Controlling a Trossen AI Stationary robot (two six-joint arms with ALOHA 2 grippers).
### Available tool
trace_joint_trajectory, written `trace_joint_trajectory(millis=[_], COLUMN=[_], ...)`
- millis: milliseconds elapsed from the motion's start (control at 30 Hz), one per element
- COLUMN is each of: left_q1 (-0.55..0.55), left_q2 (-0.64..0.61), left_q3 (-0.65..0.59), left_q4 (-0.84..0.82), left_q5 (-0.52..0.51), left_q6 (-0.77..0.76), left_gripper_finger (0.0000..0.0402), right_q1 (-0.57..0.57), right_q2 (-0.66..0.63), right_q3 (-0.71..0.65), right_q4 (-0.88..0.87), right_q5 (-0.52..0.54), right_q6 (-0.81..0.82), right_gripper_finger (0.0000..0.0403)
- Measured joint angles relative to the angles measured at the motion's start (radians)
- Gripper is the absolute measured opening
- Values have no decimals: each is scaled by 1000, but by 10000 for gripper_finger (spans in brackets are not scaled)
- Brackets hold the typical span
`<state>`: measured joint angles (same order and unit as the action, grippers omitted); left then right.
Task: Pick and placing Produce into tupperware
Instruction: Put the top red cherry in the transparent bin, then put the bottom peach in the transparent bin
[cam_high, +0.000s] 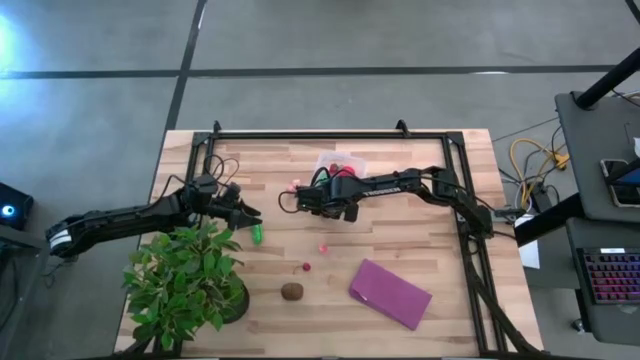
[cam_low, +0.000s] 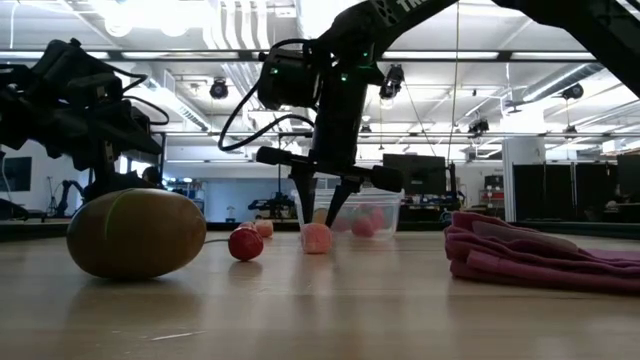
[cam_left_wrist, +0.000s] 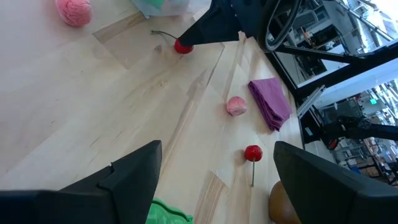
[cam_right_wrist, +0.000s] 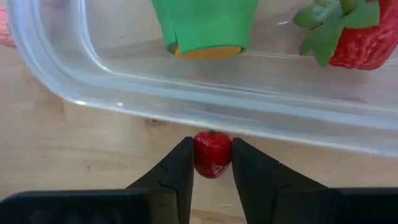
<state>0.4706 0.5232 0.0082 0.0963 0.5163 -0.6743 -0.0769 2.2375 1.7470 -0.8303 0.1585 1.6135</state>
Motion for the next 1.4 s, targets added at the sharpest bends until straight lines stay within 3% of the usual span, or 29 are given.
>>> trace_joint_trajectory(millis=[333,567,867,1000,1100,1400], left_q1=[0,0,0,0,0,0], left_q2=[0,0,0,0,0,0], left_q3=[0,0,0,0,0,0], left_q4=[0,0,0,0,0,0], left_q5=[0,0,0,0,0,0], left_q6=[0,0,0,0,0,0], left_gripper_finger=[295,295,295,295,295,295], right_q1=[1,23,27,-33,-67,-91], right_q2=[-10,-101,-277,-290,-275,-255], right_q3=[0,0,0,0,0,-3], right_q4=[5,-17,-194,-228,-226,-236], right_q5=[-54,-75,217,222,208,178], right_q6=[-54,-109,-78,-254,-374,-486], right_gripper_finger=[92,89,88,94,107,193])
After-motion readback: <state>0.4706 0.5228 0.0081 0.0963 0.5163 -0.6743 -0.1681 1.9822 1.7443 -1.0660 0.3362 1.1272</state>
